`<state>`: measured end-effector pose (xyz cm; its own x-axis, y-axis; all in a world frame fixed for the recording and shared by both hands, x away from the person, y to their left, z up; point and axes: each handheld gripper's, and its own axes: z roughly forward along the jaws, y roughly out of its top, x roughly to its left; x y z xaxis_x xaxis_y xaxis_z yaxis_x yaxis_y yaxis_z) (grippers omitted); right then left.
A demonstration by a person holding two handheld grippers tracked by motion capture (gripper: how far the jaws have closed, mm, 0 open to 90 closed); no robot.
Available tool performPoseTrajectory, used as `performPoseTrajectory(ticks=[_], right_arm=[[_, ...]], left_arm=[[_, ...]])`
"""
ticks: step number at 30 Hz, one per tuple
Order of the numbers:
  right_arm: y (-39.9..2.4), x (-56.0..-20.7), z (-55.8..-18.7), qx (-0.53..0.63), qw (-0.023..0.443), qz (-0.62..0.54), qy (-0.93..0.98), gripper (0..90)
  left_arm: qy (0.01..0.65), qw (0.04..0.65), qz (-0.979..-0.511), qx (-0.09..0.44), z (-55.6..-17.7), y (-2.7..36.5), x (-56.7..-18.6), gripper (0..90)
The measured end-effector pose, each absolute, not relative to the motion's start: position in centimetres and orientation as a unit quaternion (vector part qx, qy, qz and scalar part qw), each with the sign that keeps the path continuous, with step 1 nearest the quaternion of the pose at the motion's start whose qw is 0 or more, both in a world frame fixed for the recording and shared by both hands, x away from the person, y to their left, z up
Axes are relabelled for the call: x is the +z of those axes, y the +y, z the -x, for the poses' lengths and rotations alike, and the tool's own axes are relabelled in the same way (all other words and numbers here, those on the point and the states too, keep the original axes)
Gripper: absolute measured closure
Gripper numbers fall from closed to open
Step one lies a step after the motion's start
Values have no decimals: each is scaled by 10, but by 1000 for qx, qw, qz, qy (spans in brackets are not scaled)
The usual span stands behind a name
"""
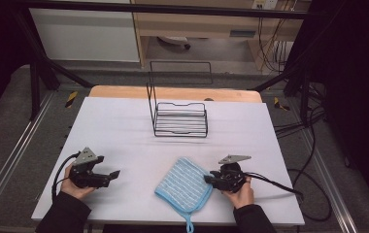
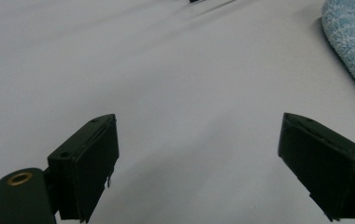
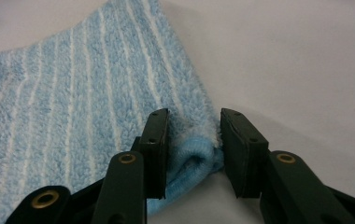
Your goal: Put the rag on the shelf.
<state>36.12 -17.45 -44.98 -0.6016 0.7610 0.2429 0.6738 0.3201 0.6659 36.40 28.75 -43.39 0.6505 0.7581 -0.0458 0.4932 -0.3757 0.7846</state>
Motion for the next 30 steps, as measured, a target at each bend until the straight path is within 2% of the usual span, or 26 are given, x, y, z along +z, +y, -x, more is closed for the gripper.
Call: performPoseTrajectory(ticks=[9, 19, 30], right_arm=[[-173, -445, -364, 388, 47, -432, 813, 804], [-154, -430, -388, 376, 87, -397, 833, 811], [-132, -437, -420, 384, 91, -372, 840, 806]], left_arm=[[384, 405, -813, 164, -364, 287, -434, 123], [385, 405, -813, 163, -365, 287, -434, 123], [385, 406, -812, 164, -364, 287, -434, 123]])
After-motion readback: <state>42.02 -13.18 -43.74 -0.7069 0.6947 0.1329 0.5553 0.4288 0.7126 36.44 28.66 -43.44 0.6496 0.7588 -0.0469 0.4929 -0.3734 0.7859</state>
